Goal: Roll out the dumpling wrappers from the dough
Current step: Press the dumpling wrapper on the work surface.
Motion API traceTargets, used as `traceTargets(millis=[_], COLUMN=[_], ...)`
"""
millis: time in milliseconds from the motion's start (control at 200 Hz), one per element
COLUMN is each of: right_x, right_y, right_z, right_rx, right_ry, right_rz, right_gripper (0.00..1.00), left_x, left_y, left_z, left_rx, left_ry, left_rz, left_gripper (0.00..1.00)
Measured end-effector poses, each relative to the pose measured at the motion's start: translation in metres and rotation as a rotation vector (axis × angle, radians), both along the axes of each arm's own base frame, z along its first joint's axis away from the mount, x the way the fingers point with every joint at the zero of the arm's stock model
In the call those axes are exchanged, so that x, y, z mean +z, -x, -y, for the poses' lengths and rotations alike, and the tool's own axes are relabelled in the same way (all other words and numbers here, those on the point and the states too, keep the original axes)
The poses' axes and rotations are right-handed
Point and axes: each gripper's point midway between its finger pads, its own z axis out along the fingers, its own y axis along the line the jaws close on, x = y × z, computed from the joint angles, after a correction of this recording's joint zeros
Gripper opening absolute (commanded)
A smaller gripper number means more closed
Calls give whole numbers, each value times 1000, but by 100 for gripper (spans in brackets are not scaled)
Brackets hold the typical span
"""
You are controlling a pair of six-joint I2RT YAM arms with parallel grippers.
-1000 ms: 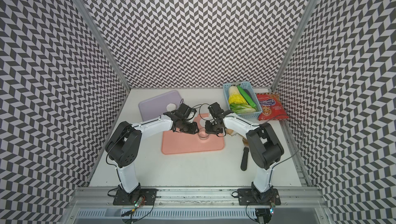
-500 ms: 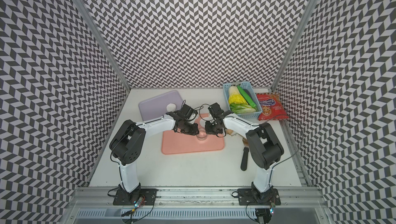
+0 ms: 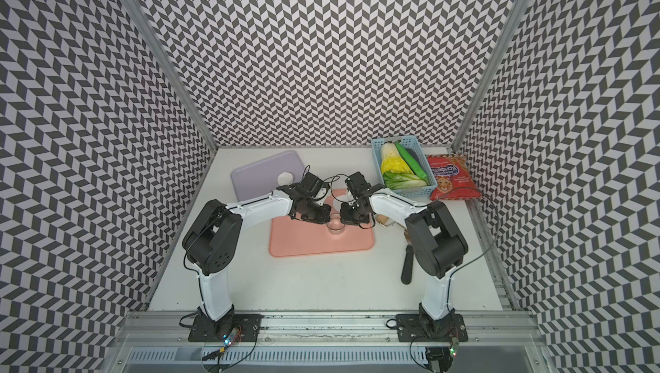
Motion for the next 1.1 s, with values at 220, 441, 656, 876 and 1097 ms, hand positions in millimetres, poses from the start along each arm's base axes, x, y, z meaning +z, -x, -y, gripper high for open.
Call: traceTargets(millis=[220, 441, 656, 876, 1097], right_x=[5, 28, 55, 53, 33], right_y=[-5, -35, -81, -108, -107], right_z=[0, 9, 27, 35, 33], right_rx=[0, -36, -105, -133, -127], right_ry=[19, 18, -11, -23, -24], right_rz=[5, 73, 157, 167, 123], right_gripper=[0, 0, 0, 0, 0], left_x=[4, 27, 55, 55, 36], left_y=[-5, -33, -79, -109, -107], left_z=[0, 7, 20, 29, 28], left_rx=[6, 26, 46, 55, 54], left_ry=[-11, 8, 47, 55, 27], left_rz=[4, 44, 124, 142, 97], left_gripper=[0, 0, 0, 0, 0])
